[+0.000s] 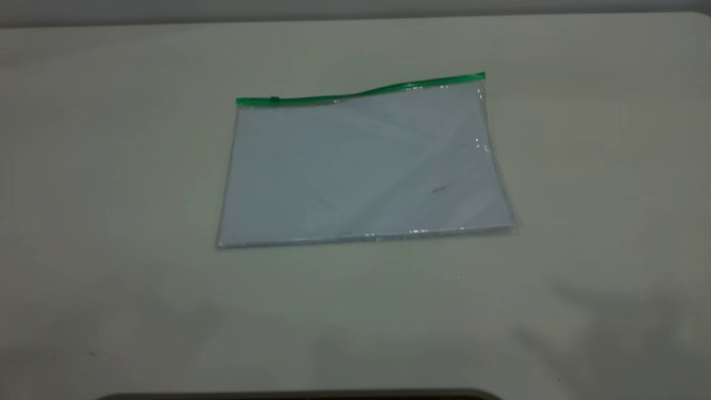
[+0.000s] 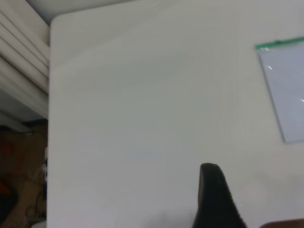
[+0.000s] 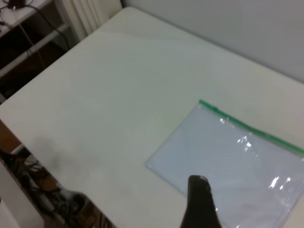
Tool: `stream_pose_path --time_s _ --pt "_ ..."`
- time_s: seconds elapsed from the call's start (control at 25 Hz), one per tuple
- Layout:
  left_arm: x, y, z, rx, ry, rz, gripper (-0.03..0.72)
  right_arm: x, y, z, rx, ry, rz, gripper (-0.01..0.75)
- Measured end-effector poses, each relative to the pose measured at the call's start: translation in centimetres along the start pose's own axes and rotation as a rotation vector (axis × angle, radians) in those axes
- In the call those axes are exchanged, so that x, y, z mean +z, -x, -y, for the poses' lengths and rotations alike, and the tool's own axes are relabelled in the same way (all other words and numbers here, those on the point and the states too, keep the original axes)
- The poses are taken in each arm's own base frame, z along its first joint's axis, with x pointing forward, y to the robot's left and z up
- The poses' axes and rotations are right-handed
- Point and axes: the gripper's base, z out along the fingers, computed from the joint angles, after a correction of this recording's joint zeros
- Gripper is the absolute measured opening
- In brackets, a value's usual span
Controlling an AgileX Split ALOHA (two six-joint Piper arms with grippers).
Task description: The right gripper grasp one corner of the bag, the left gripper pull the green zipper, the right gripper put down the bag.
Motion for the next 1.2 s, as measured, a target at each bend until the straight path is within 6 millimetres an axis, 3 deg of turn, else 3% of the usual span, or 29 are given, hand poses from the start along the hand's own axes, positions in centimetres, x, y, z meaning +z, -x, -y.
stream_pose_path --time_s 0.2,0.44,0.76,1.04,1.2 --pt "-1.9 -6.2 0.9 0.025 -0.021 0.101 0.520 -0.7 -3.5 -1.0 0.017 -0.016 0.009 0.592" --pt "-0.3 -10.6 2.0 0.007 -0.073 0.096 0.520 -1.5 -7.5 -2.3 0.019 -0.026 0.021 0.592" --pt "2.9 -13.5 2.9 -0.029 -0.108 -0.001 0.520 -3.0 -12.0 -3.8 -0.019 -0.074 0.052 0.592" --pt "5.2 -15.0 3.3 -0.055 -0.119 -0.098 0.520 -3.9 -15.3 -3.4 0.019 -0.220 -0.038 0.592" --pt "5.5 -15.2 3.3 -0.056 -0.122 -0.112 0.520 -4.7 -17.1 -3.3 0.025 -0.312 -0.056 0.592"
